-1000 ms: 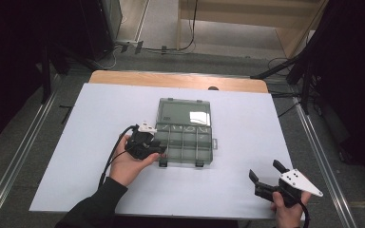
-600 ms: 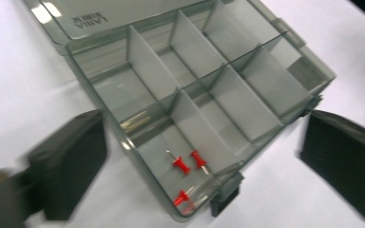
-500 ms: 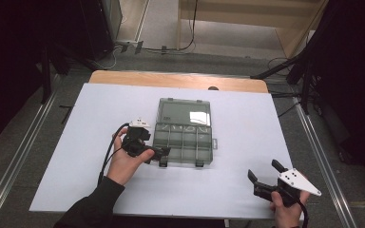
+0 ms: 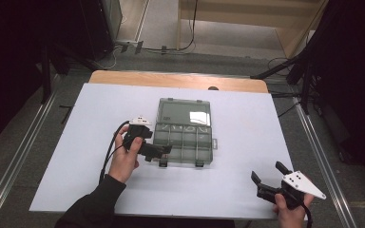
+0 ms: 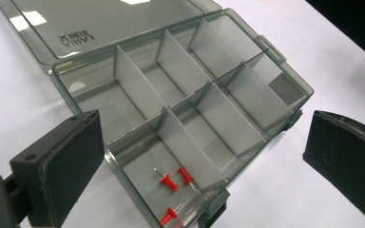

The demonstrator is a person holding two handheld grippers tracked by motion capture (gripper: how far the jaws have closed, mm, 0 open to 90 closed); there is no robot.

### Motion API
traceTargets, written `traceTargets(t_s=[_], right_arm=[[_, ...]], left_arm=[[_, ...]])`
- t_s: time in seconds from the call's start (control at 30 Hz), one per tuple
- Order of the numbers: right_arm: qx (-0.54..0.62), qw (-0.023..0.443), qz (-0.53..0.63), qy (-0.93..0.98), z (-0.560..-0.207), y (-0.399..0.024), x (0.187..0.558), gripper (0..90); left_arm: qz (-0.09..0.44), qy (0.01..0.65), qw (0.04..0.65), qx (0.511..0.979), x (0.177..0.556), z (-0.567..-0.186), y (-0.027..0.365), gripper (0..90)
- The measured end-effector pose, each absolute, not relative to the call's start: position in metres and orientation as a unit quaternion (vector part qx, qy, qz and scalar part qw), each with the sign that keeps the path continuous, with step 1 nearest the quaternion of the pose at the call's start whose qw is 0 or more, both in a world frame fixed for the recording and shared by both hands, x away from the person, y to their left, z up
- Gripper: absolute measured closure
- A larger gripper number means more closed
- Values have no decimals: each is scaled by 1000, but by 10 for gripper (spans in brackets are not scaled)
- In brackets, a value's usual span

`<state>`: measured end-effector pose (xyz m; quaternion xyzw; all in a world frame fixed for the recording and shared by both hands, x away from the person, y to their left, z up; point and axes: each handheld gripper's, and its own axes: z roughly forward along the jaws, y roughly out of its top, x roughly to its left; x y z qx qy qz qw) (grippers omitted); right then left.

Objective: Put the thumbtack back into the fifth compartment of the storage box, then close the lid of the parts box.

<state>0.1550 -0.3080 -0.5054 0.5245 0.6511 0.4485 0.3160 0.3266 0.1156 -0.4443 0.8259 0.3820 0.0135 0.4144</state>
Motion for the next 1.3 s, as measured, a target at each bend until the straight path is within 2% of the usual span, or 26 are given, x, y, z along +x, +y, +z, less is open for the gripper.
traceTargets(t_s=[0.73,0.9,1.3], right_arm=[[526,325,453,642,-494,-301,159,56],[515,327,459,646,-489,-296,167,57],[519,311,451,656,-476,-279,197,77]], left_arm=[[48,399,433,807,331,-442,119,0],[35,399,437,805,334,-443,124,0],[88,408,448,791,344,-448,128,0]])
